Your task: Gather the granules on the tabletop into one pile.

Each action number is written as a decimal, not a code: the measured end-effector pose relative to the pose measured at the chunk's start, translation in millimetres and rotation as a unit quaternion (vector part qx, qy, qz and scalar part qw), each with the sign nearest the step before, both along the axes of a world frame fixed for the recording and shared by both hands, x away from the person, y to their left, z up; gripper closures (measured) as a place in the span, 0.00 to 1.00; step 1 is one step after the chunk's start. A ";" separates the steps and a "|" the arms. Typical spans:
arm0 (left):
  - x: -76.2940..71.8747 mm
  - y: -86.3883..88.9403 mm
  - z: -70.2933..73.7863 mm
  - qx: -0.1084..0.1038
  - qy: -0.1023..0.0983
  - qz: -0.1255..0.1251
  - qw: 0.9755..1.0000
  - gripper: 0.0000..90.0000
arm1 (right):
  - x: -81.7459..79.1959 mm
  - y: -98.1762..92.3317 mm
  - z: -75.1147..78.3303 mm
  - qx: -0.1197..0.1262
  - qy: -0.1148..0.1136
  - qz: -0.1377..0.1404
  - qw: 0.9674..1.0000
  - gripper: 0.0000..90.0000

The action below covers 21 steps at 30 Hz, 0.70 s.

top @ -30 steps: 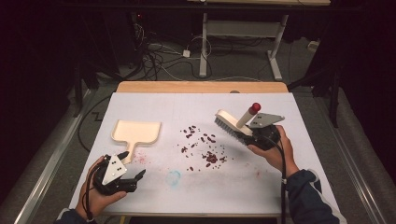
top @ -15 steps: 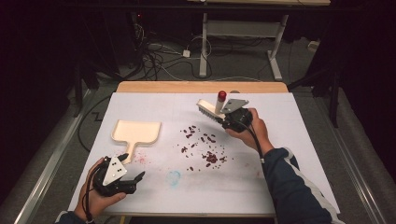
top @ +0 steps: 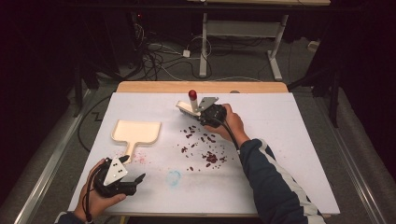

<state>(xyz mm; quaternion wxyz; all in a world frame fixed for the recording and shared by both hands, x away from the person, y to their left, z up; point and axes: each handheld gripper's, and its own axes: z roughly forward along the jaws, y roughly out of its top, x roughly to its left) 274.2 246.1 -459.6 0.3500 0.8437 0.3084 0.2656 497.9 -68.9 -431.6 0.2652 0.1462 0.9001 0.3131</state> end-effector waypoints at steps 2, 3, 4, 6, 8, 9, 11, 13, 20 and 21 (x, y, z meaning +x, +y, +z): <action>-0.2 -0.4 0.0 0.001 0.001 0.000 1.000 0.20 | -3.0 4.1 -2.5 -0.004 0.000 0.013 1.000 0.75; -0.2 -0.4 0.0 0.001 0.001 0.000 1.000 0.20 | -4.6 5.4 -3.9 -0.004 0.004 0.020 1.000 0.75; 0.3 -0.9 -0.1 0.001 0.002 0.000 1.000 0.20 | -5.6 4.9 -4.7 -0.012 0.002 0.028 1.000 0.75; 0.3 -1.1 -0.2 0.002 0.002 0.000 1.000 0.20 | -9.5 3.9 -8.6 -0.009 -0.002 0.040 0.999 0.75; 0.5 -1.4 -0.8 0.003 0.003 -0.002 1.000 0.20 | -13.9 2.4 -12.9 -0.001 0.010 0.049 0.999 0.75; 0.7 -1.7 -1.1 0.004 0.004 -0.001 1.000 0.20 | -16.4 0.9 -14.4 -0.005 0.001 0.055 0.998 0.75; 0.9 -2.2 -1.1 0.004 0.006 -0.002 1.000 0.20 | -21.0 -2.4 -16.8 0.001 0.012 0.067 0.998 0.74; 0.3 -3.2 -1.1 0.006 0.007 -0.004 1.000 0.20 | -24.5 -7.8 -17.3 0.005 0.010 0.086 0.996 0.74; 0.5 -5.0 -2.0 0.008 0.011 -0.006 1.000 0.20 | -45.1 -27.3 -17.8 0.009 0.027 0.147 0.989 0.74; 0.4 -5.6 -2.3 0.009 0.012 -0.006 1.000 0.20 | -47.7 -29.9 -17.7 0.011 0.028 0.159 0.987 0.74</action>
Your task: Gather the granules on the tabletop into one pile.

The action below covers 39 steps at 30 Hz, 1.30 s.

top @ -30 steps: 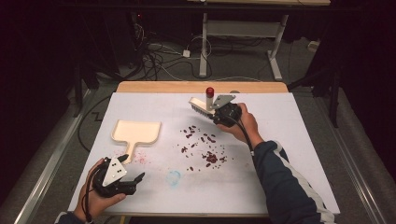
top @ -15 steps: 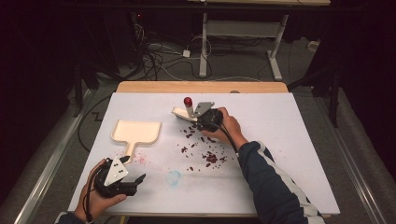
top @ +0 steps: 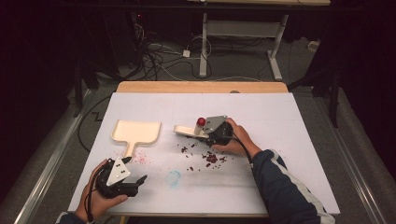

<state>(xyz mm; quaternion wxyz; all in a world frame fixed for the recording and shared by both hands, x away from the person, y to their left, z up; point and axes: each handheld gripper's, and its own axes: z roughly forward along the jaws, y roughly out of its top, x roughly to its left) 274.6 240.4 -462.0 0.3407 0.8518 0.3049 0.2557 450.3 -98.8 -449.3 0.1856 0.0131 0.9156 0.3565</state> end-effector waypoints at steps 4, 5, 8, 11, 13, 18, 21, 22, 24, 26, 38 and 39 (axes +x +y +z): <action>-0.3 -1.2 -0.3 0.004 0.003 -0.002 1.000 0.20 | -11.5 -12.0 0.5 0.003 0.009 0.028 1.000 0.74; -0.3 -1.2 -0.3 0.004 0.003 -0.002 1.000 0.20 | -14.7 -15.7 0.7 0.004 0.012 0.036 0.999 0.74; -0.5 -1.6 -0.3 0.005 0.004 -0.003 1.000 0.20 | -24.8 -27.2 1.4 0.006 0.021 0.044 0.999 0.74; -1.2 -2.6 -0.7 0.004 0.011 -0.002 1.000 0.20 | -31.5 -38.1 3.0 0.009 0.024 0.054 0.998 0.74; -0.8 -3.2 -0.5 0.007 0.005 -0.004 1.000 0.20 | -36.6 -44.9 3.9 0.010 0.028 0.056 0.998 0.74; -1.8 -5.0 -0.1 0.006 0.009 -0.006 1.000 0.20 | -44.9 -55.0 6.9 0.012 0.024 0.053 0.998 0.74; -1.9 -5.1 0.6 0.007 0.007 -0.007 1.000 0.20 | -45.8 -57.3 11.3 0.020 0.012 0.043 0.999 0.74; -1.9 -5.1 0.6 0.007 0.007 -0.007 1.000 0.20 | -45.8 -57.3 11.3 0.020 0.012 0.043 0.999 0.74; -1.9 -5.1 1.2 0.007 0.006 -0.008 1.000 0.20 | -45.4 -57.9 16.4 0.021 -0.004 0.016 1.000 0.75; -2.0 -5.0 1.5 0.008 0.005 -0.008 1.000 0.20 | -45.6 -58.8 20.6 0.022 -0.019 0.000 1.000 0.75; -2.9 -3.1 4.5 0.002 -0.001 -0.003 1.000 0.20 | -65.7 -42.7 59.8 0.174 0.142 -0.133 0.965 0.75; -2.9 -3.3 4.6 0.003 -0.001 -0.003 1.000 0.20 | -70.0 -36.5 58.9 0.190 0.170 -0.140 0.957 0.75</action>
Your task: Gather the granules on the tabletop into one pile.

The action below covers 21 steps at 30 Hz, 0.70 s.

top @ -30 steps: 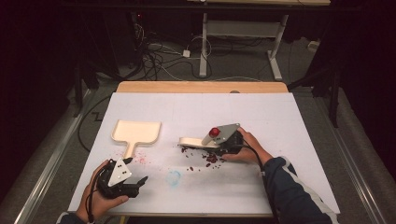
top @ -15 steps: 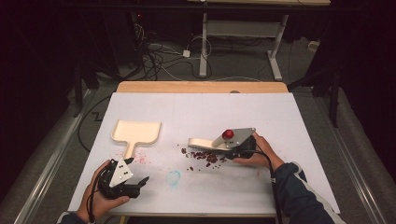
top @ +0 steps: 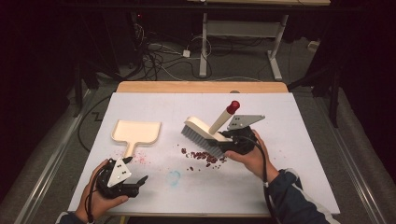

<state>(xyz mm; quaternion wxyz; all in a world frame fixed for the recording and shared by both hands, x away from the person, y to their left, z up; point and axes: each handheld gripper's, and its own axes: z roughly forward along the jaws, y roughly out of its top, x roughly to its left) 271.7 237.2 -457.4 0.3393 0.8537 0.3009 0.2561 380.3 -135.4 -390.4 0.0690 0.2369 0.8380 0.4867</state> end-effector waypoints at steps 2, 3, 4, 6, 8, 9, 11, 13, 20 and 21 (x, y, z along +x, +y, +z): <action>-0.1 0.0 0.5 0.001 0.001 -0.001 1.000 0.20 | -9.9 15.0 -5.7 0.022 0.043 -0.014 0.999 0.75; -0.1 -0.2 0.4 0.000 0.003 0.001 1.000 0.20 | -14.4 22.6 -10.4 0.031 0.063 -0.016 0.997 0.75; -0.1 -0.2 0.4 0.000 0.003 0.001 1.000 0.20 | -18.5 29.9 -16.2 0.040 0.082 -0.011 0.996 0.75; -0.6 -0.4 0.7 0.000 0.003 0.001 1.000 0.20 | -26.2 45.2 -27.0 0.038 0.099 -0.013 0.994 0.75; -0.9 -0.6 0.6 0.000 0.003 0.001 1.000 0.20 | -28.7 58.4 -37.5 0.030 0.107 -0.018 0.994 0.75; -0.9 -0.7 0.5 -0.001 0.004 0.001 1.000 0.20 | -28.1 63.3 -42.8 0.031 0.116 -0.026 0.992 0.75; -0.8 -0.8 0.3 0.001 0.005 0.000 1.000 0.20 | -26.5 67.4 -48.4 0.032 0.127 -0.032 0.991 0.75; -0.5 -0.9 0.1 0.002 0.007 -0.001 1.000 0.20 | -19.0 73.5 -60.2 0.020 0.119 -0.077 0.990 0.75; 0.3 -1.3 -0.8 0.002 0.009 -0.001 1.000 0.20 | 2.4 56.9 -77.5 0.030 0.152 -0.149 0.976 0.74; 0.3 -1.6 -0.9 0.002 0.010 -0.001 1.000 0.20 | 2.4 56.9 -77.5 0.030 0.152 -0.149 0.976 0.74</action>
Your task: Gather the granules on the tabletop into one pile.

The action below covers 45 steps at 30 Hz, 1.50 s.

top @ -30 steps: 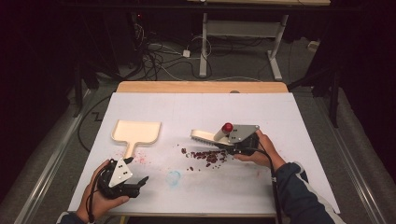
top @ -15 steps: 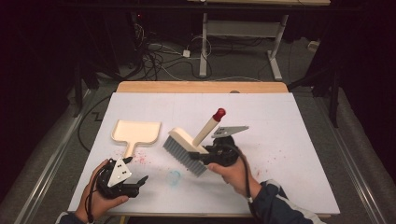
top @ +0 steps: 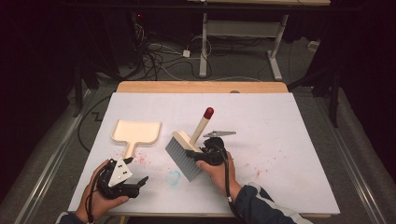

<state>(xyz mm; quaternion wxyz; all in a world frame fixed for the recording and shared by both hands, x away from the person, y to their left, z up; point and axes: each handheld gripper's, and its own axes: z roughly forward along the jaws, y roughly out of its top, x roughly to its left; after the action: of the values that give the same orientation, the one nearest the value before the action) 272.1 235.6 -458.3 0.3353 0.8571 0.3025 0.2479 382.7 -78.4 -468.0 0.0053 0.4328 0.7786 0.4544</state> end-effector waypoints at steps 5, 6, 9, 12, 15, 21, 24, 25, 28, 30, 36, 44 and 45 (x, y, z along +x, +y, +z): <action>0.2 -2.0 -1.3 0.003 0.004 -0.002 1.000 0.20 | -5.5 -18.5 3.9 0.003 -0.009 -0.041 0.999 0.74; 0.2 -2.3 -1.4 0.005 0.004 -0.002 1.000 0.20 | -6.8 -22.5 3.9 0.002 -0.010 -0.050 0.999 0.74; -0.3 -2.8 -1.2 0.006 0.006 -0.003 1.000 0.20 | -9.6 -36.7 3.5 0.008 0.002 -0.069 0.998 0.74; -0.6 -3.2 -1.3 0.004 0.007 -0.003 1.000 0.20 | -12.1 -46.8 3.3 0.011 0.009 -0.081 0.997 0.74; -0.6 -4.1 -1.6 0.005 0.008 -0.007 1.000 0.20 | -14.2 -60.9 7.5 0.014 0.012 -0.099 0.995 0.74; 0.8 -6.6 -2.7 0.009 0.013 -0.010 1.000 0.20 | -17.8 -84.2 9.0 0.016 0.016 -0.124 0.992 0.74; 1.3 -8.4 -2.9 0.009 0.014 -0.013 1.000 0.20 | -18.9 -88.2 10.8 0.018 0.010 -0.116 0.993 0.75; 1.5 -8.8 -2.9 0.010 0.014 -0.014 1.000 0.20 | -19.3 -89.1 15.3 0.019 0.003 -0.111 0.994 0.75; 2.1 -9.4 -3.1 0.011 0.015 -0.015 1.000 0.20 | -20.3 -90.3 23.4 0.024 -0.014 -0.096 0.995 0.75; 2.5 -9.6 -3.2 0.012 0.015 -0.016 1.000 0.20 | -21.7 -90.2 28.8 0.019 -0.025 -0.087 0.996 0.75; 1.8 -8.9 -2.4 0.014 0.012 -0.017 1.000 0.20 | -23.2 -89.9 38.6 0.024 -0.040 -0.065 0.997 0.75; 1.5 -8.5 -2.5 0.020 0.010 -0.017 1.000 0.20 | -29.0 -94.8 61.2 -0.019 -0.107 -0.036 0.993 0.75; 1.4 -8.6 -2.5 0.021 0.010 -0.017 1.000 0.20 | -29.1 -96.0 63.3 -0.031 -0.117 -0.035 0.992 0.75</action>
<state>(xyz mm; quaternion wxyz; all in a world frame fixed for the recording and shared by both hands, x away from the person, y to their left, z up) 273.5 227.0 -460.8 0.3187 0.8713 0.2857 0.2401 353.7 -174.5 -404.7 0.1255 0.4031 0.7705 0.4775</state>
